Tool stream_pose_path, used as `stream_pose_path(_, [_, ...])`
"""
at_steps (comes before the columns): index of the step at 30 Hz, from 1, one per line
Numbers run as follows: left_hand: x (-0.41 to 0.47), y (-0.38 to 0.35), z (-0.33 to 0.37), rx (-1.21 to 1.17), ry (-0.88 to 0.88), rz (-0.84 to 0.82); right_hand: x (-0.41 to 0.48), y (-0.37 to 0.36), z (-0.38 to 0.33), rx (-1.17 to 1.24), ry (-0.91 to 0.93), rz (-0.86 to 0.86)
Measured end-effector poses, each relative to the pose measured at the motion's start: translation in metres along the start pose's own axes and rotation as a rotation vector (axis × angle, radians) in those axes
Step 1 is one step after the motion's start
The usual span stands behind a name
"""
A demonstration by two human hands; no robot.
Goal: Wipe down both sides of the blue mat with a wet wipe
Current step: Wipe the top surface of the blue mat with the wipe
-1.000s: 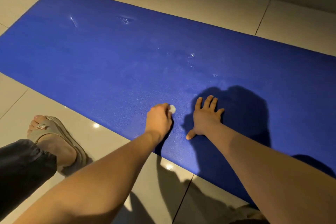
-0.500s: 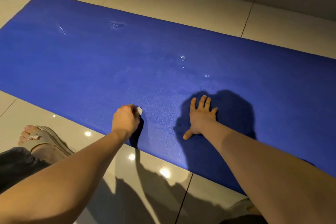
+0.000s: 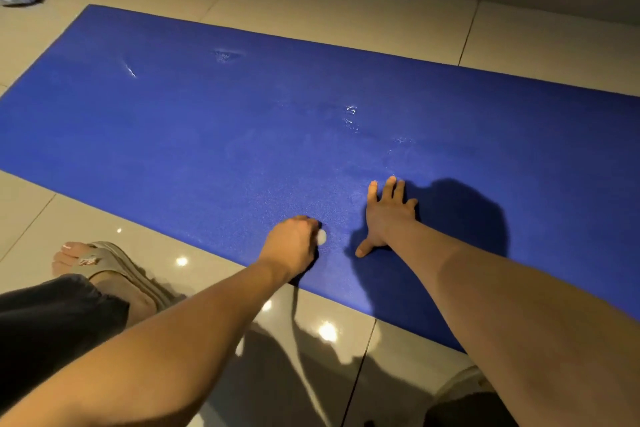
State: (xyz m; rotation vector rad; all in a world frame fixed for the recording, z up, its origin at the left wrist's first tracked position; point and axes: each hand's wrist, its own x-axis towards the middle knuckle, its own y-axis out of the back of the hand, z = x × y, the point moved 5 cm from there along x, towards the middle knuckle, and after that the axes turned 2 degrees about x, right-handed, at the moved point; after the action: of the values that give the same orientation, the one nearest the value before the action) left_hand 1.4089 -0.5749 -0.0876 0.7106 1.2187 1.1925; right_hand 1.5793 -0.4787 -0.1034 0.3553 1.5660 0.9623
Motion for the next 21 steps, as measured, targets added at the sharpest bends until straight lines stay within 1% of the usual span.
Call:
stream_pose_path(1, [0.003, 0.007, -0.017, -0.001, 0.074, 0.017, 0.000, -0.001, 0.000, 0.000, 0.001, -0.001])
stream_pose_path(3, [0.005, 0.019, -0.058, -0.065, 0.310, 0.077, 0.002, -0.002, 0.001, -0.001, 0.002, 0.009])
stream_pose_path(4, [0.005, 0.022, -0.072, -0.104, 0.398, 0.102, 0.002, -0.003, 0.002, -0.002, 0.004, 0.014])
stream_pose_path(5, [0.004, 0.023, -0.078, -0.133, 0.442, 0.113, 0.003, -0.003, 0.002, -0.005, 0.004, 0.012])
stream_pose_path(7, [0.001, 0.022, -0.073, -0.130, 0.434, 0.096, 0.005, -0.005, 0.001, -0.014, -0.008, -0.001])
stream_pose_path(9, [-0.005, 0.022, -0.058, -0.077, 0.389, 0.051, 0.006, -0.004, -0.001, -0.021, -0.024, -0.003])
stream_pose_path(12, [-0.016, 0.012, -0.039, -0.019, 0.284, -0.097, 0.004, -0.003, 0.000, -0.008, -0.032, -0.005])
stream_pose_path(14, [-0.019, 0.006, -0.037, -0.024, 0.258, -0.144, 0.005, -0.005, 0.000, 0.004, -0.036, -0.006])
stream_pose_path(17, [-0.005, -0.003, -0.044, -0.096, 0.261, -0.143, 0.005, -0.005, 0.001, -0.001, -0.049, 0.006])
stream_pose_path(21, [-0.001, -0.005, -0.050, -0.097, 0.217, -0.125, 0.003, -0.002, 0.000, 0.029, -0.059, -0.007])
